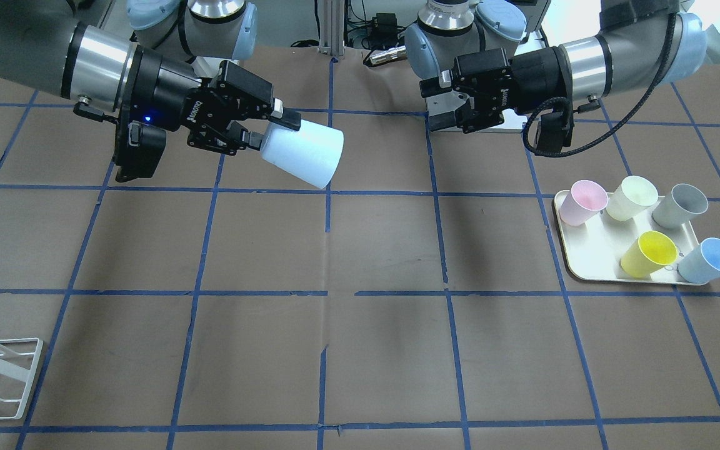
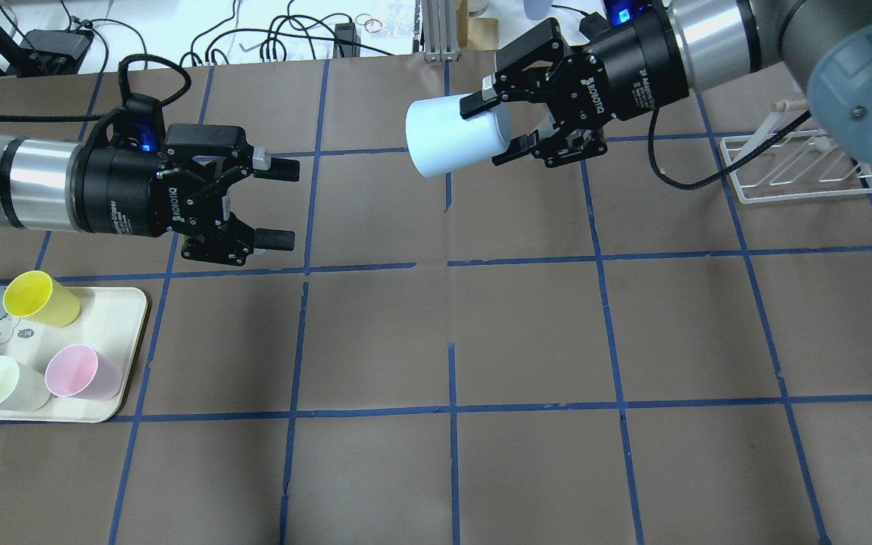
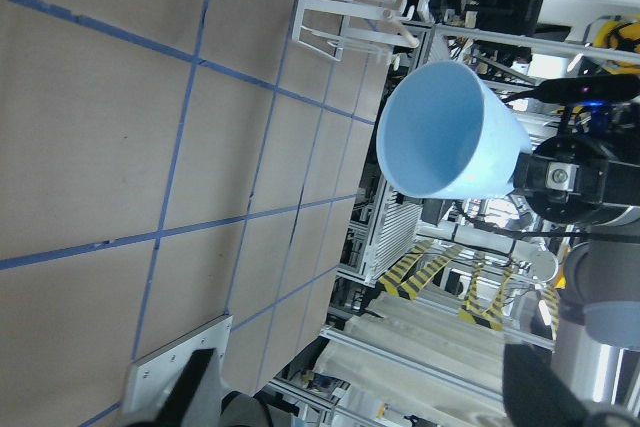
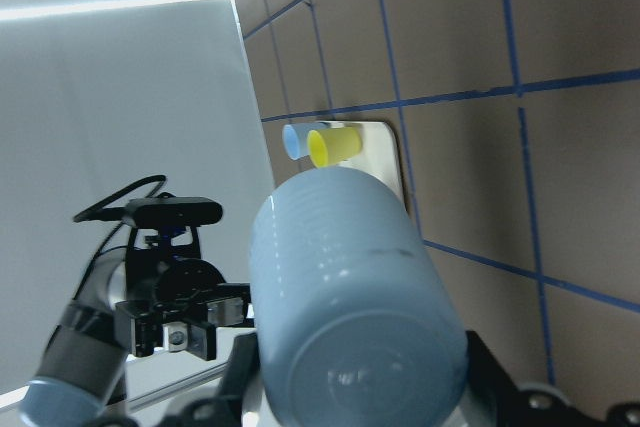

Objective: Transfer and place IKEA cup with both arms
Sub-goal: 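Carry the cup toward the left gripper while the left arm reaches toward it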

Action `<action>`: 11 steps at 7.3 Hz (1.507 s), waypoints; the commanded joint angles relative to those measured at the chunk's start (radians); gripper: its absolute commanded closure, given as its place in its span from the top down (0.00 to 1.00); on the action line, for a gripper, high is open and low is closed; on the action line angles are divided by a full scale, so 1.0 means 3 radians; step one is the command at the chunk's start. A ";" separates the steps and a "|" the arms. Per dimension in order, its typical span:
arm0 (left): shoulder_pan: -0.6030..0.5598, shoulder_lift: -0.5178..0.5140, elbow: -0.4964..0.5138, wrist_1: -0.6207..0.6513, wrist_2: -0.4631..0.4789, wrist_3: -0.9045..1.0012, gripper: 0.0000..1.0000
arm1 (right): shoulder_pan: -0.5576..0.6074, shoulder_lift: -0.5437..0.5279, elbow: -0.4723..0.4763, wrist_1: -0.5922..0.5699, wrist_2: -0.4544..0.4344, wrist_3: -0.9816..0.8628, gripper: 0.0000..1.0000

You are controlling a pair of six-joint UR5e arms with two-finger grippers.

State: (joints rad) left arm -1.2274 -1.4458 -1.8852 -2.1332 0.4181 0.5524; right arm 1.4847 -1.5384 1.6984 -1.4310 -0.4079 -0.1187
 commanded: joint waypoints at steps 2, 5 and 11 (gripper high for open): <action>-0.0014 -0.0090 -0.0240 -0.0032 -0.0482 0.0117 1.00 | 0.0001 0.0020 0.0442 0.0056 0.0871 -0.0003 0.00; -0.0096 -0.0278 -0.0231 0.0008 -0.0641 0.0122 1.00 | 0.0117 0.0020 0.0495 0.0056 0.0925 -0.0008 0.00; -0.0296 -0.0294 -0.0154 0.0172 -0.0637 0.0137 0.97 | 0.0333 -0.0016 0.0490 0.0051 0.1002 0.0017 0.00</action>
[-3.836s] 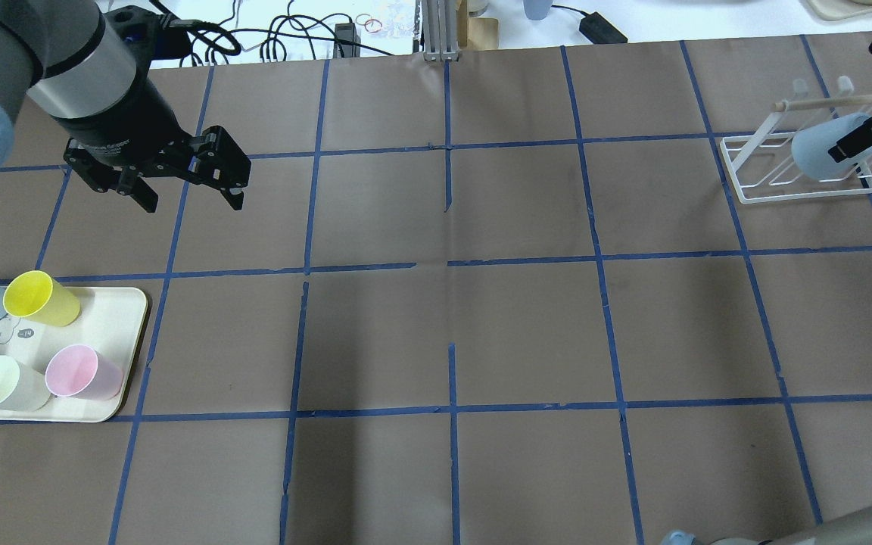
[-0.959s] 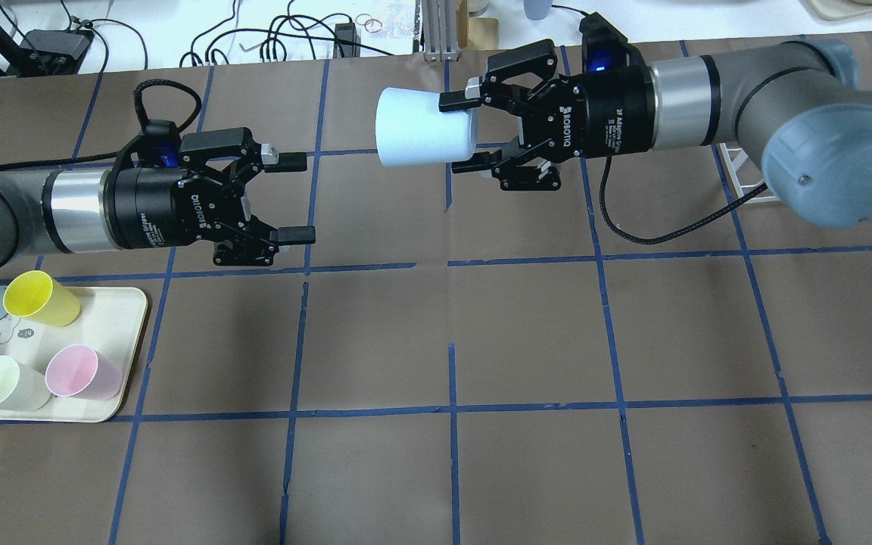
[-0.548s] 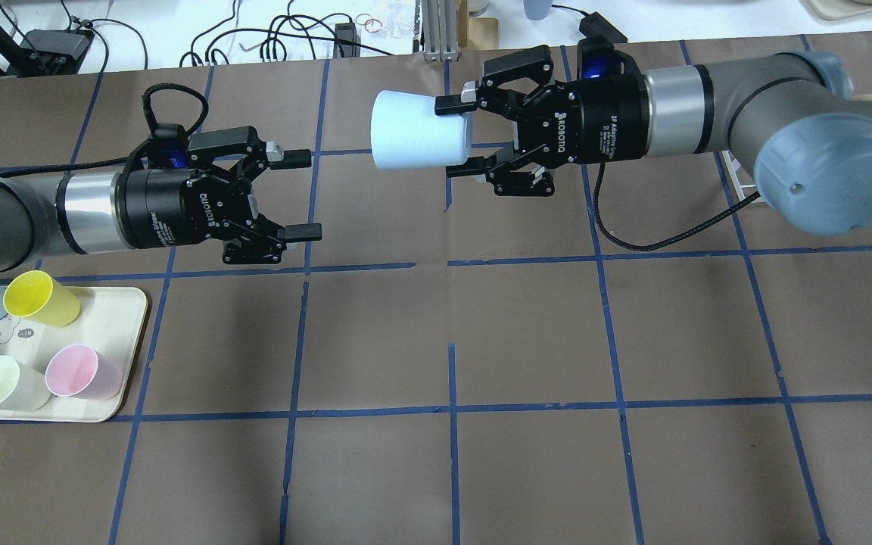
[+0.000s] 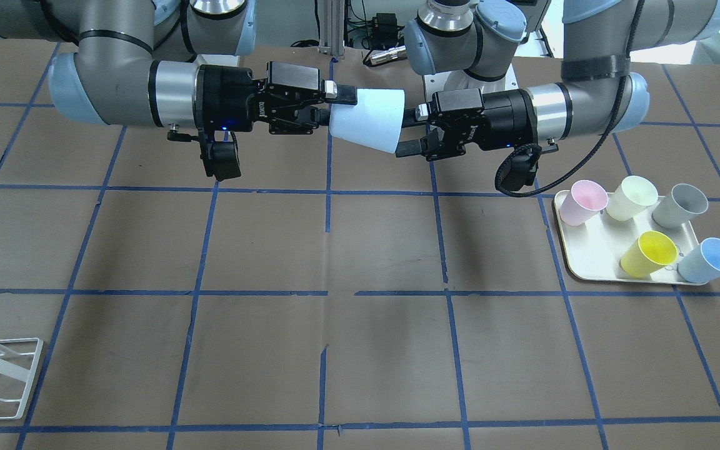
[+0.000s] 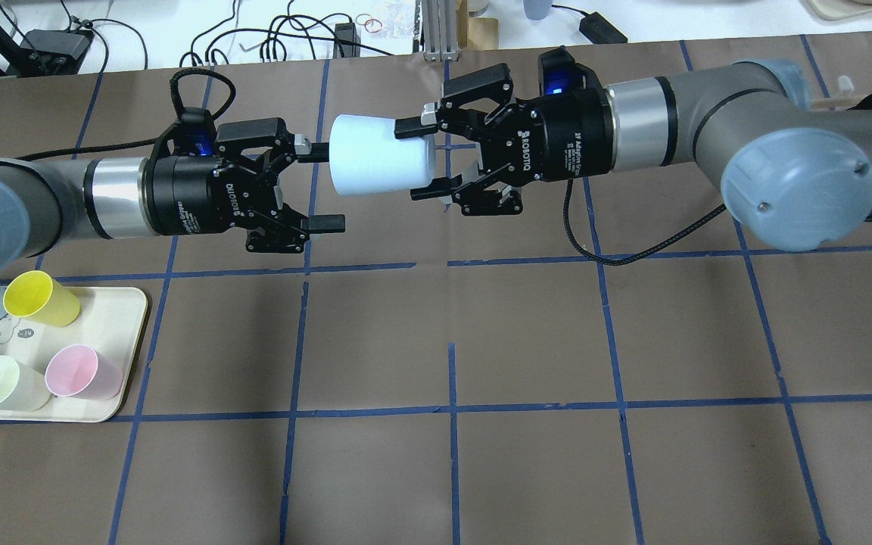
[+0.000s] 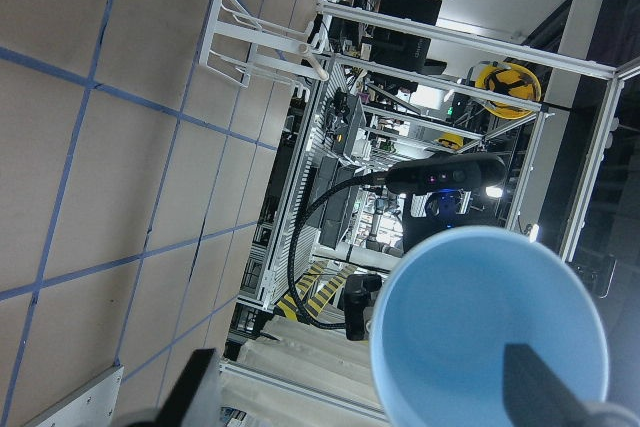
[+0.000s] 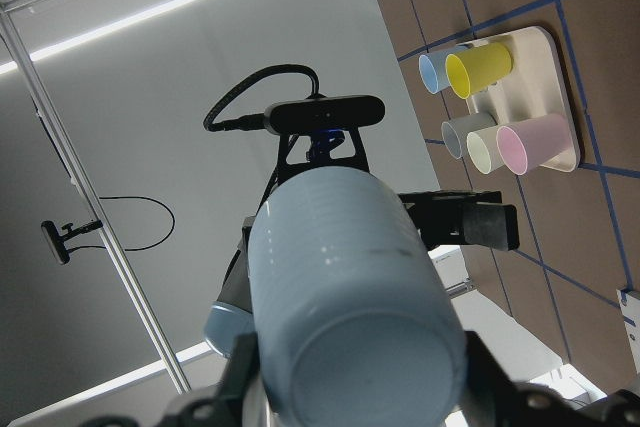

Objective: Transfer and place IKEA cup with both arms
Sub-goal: 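Close the left gripper on the cup's rim beside the right gripper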

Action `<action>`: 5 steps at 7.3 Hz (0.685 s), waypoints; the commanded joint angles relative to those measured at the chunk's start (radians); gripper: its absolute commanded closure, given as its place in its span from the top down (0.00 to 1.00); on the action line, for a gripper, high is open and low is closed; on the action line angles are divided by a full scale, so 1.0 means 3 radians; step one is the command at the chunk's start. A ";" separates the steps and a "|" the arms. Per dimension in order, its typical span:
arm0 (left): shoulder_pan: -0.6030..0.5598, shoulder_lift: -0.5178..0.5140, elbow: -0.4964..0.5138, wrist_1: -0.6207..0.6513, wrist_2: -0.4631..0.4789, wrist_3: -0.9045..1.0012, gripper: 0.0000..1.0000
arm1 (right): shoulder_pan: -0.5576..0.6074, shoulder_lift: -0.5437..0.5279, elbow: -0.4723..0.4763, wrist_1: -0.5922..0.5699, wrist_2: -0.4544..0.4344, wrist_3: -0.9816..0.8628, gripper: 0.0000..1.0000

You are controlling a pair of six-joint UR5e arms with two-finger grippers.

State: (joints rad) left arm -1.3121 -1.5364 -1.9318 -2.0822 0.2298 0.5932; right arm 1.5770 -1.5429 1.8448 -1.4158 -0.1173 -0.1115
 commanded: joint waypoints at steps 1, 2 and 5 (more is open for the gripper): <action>-0.0008 0.0008 0.0007 0.0002 -0.0014 0.0001 0.88 | 0.0025 -0.0001 0.0002 0.0005 0.0033 -0.0007 0.00; -0.0008 0.0028 0.0007 -0.0003 -0.0019 0.0001 0.69 | 0.0025 0.0004 0.0002 0.0005 0.0033 -0.0002 0.00; -0.0008 0.0100 0.0007 -0.0018 -0.0019 0.0001 0.59 | 0.0041 -0.0006 0.0007 0.0046 0.0038 0.0024 0.00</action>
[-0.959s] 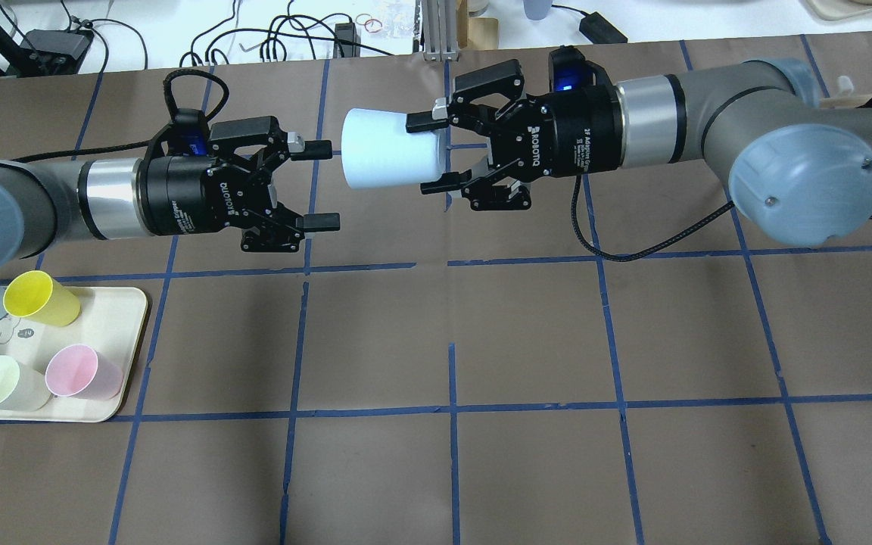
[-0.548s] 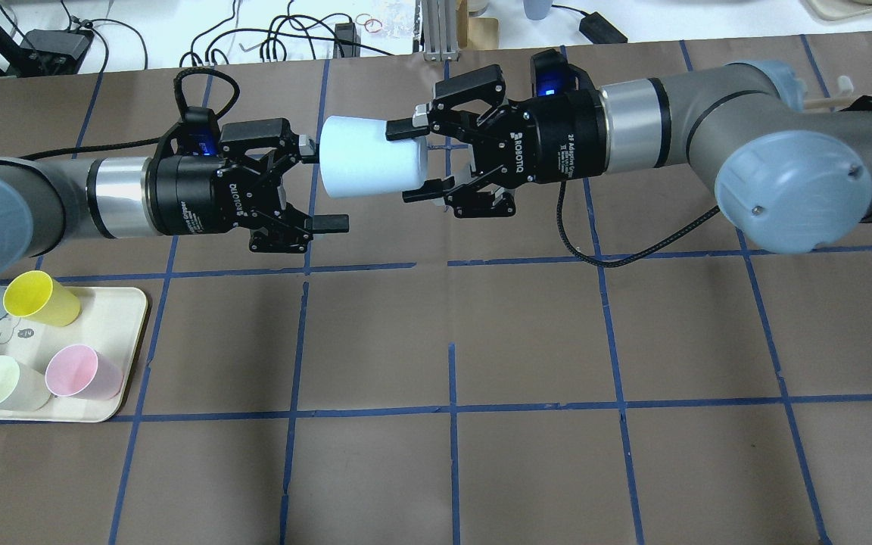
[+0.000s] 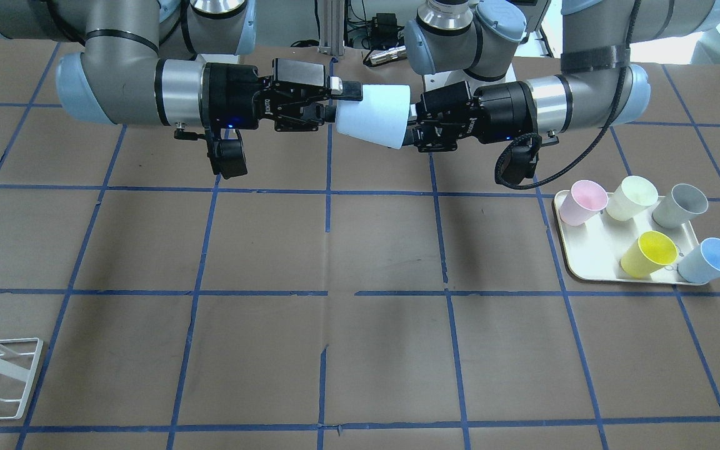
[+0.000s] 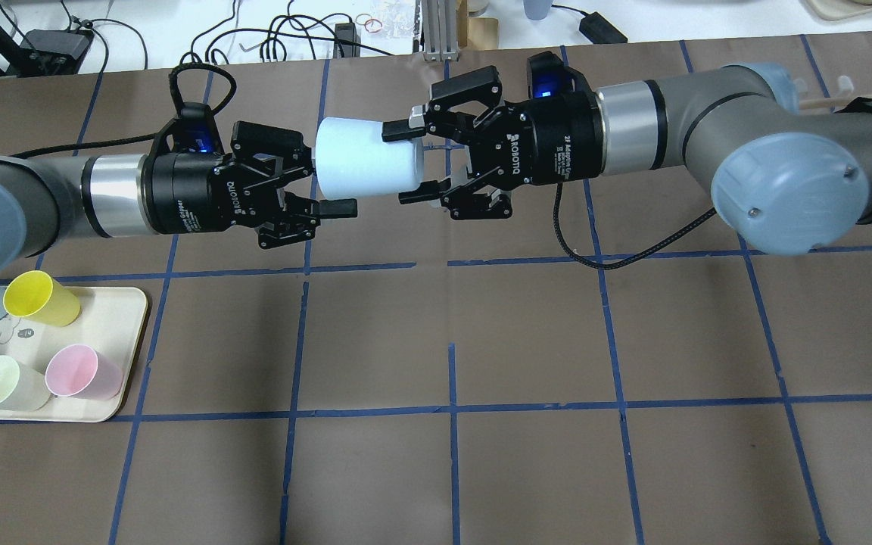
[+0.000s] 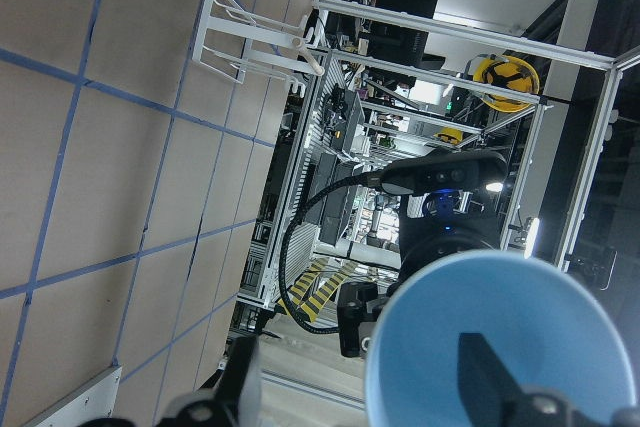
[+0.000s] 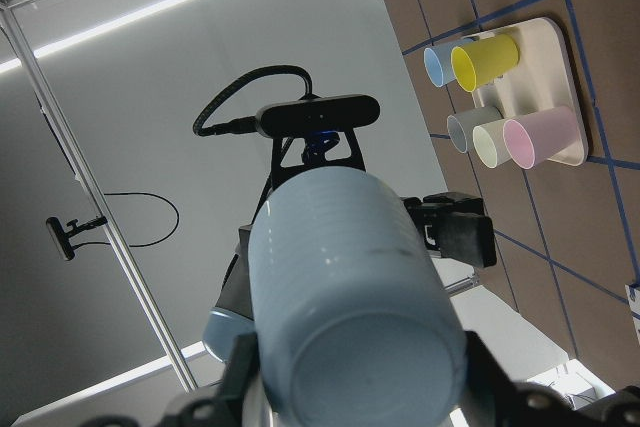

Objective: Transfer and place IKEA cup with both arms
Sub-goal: 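Close the left gripper on the cup's rim beside the right gripper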

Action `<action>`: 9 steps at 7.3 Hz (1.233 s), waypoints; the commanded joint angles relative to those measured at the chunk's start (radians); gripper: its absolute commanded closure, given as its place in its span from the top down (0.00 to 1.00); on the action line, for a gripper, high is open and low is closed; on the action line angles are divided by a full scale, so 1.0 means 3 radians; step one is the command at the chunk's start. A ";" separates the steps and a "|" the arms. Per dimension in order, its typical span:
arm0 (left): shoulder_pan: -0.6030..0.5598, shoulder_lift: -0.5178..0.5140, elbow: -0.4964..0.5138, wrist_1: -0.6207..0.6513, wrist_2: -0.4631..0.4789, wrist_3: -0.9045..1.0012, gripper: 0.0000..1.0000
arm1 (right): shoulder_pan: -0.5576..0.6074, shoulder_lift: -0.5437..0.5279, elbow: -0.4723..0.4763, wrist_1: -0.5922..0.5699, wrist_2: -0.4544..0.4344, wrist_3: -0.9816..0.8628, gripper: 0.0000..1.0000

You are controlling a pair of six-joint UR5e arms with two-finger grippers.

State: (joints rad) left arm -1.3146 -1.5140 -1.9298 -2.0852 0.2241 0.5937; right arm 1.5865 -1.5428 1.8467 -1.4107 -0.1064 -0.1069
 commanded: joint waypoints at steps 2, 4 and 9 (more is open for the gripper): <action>0.0000 0.0046 -0.0010 -0.0019 0.0000 0.0000 0.35 | 0.0014 -0.0006 -0.0004 0.0049 0.0002 0.0004 0.00; 0.0000 0.0071 -0.0031 -0.0019 0.0000 0.0000 0.00 | 0.0014 -0.0001 -0.0009 0.0054 0.0037 0.0009 0.01; 0.0000 0.0087 -0.0010 -0.0024 0.0015 -0.0005 0.00 | -0.0006 0.0009 -0.0030 0.0055 0.0033 0.0069 1.00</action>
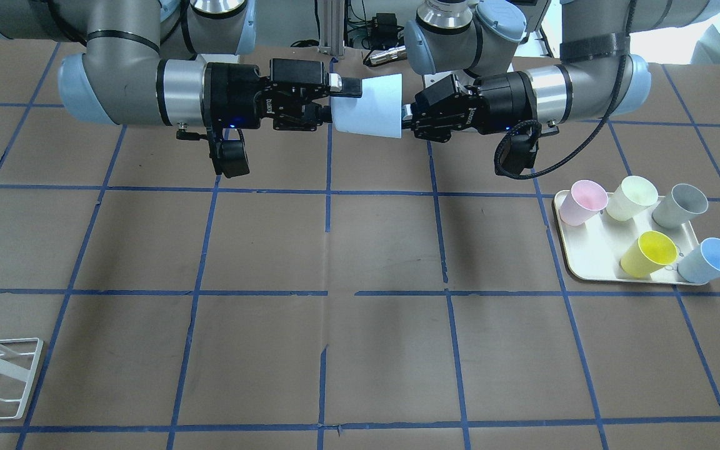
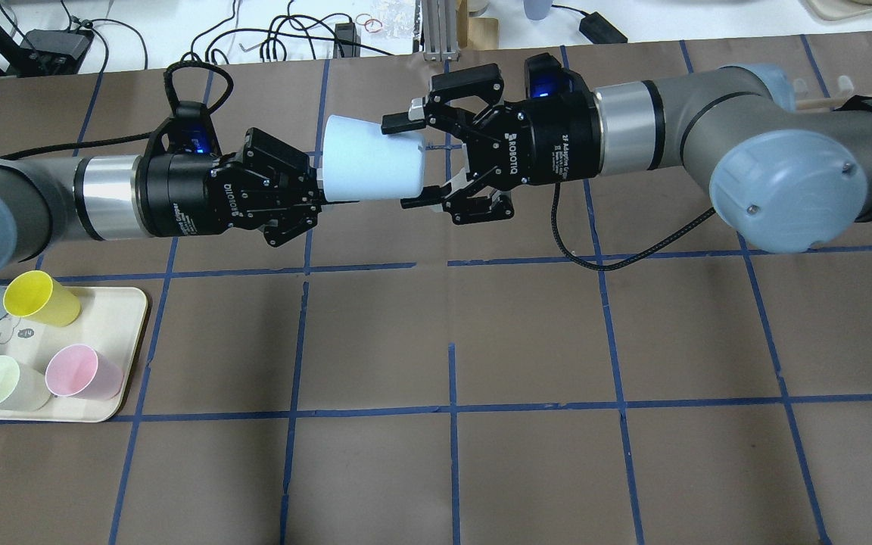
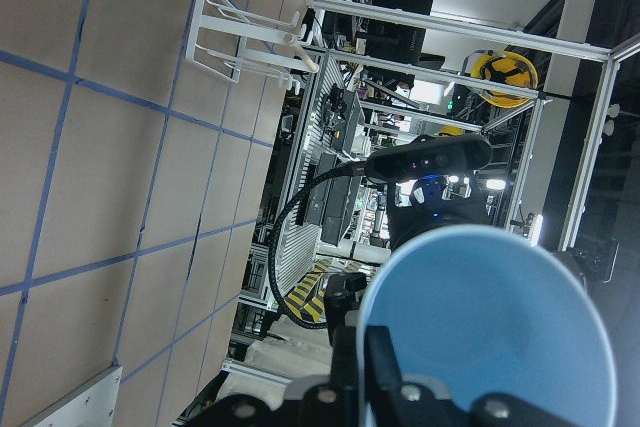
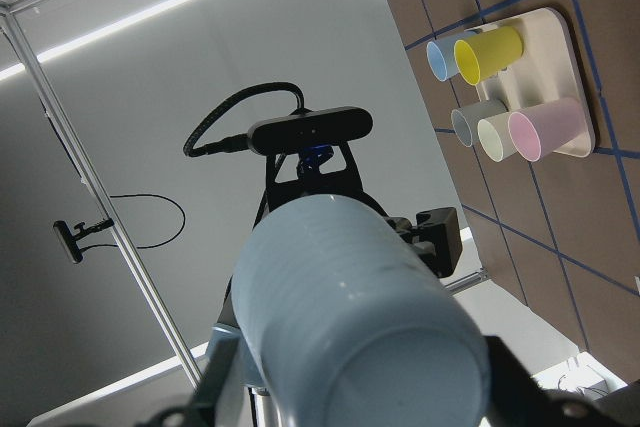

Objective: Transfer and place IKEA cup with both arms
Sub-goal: 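Close the left gripper on the cup's rim beside the right gripper, then open the right gripper and pull it back from the cup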

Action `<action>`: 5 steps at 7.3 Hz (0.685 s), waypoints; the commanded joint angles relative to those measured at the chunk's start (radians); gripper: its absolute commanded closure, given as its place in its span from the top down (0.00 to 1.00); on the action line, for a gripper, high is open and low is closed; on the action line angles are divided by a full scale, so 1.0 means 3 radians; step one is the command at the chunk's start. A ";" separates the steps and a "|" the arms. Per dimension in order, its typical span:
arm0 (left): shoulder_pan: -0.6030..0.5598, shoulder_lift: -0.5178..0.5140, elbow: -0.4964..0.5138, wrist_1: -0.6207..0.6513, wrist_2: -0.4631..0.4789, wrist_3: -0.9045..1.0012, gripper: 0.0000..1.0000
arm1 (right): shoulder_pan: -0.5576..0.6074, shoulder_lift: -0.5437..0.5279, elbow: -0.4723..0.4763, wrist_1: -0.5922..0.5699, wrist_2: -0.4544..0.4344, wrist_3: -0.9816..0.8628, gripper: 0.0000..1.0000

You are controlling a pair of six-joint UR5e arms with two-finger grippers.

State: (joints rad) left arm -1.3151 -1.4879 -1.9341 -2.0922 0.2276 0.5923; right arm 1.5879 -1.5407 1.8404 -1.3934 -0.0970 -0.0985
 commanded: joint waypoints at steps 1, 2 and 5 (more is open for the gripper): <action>0.0002 0.0005 0.0004 0.0000 0.0003 -0.0001 0.00 | -0.0021 0.0002 -0.0019 -0.0003 0.0001 0.0143 1.00; 0.0007 0.0005 0.0009 0.0000 0.0003 -0.0001 0.00 | -0.0057 0.0012 -0.0019 -0.0008 0.0001 0.0149 1.00; 0.0078 0.0071 0.0035 0.0040 0.0495 -0.0036 0.00 | -0.0566 0.0007 -0.0060 -0.0055 -0.0333 0.0149 1.00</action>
State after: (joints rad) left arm -1.3018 -1.4769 -1.9268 -2.0903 0.2786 0.5861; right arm 1.4889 -1.5374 1.8307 -1.4089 -0.1299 -0.0542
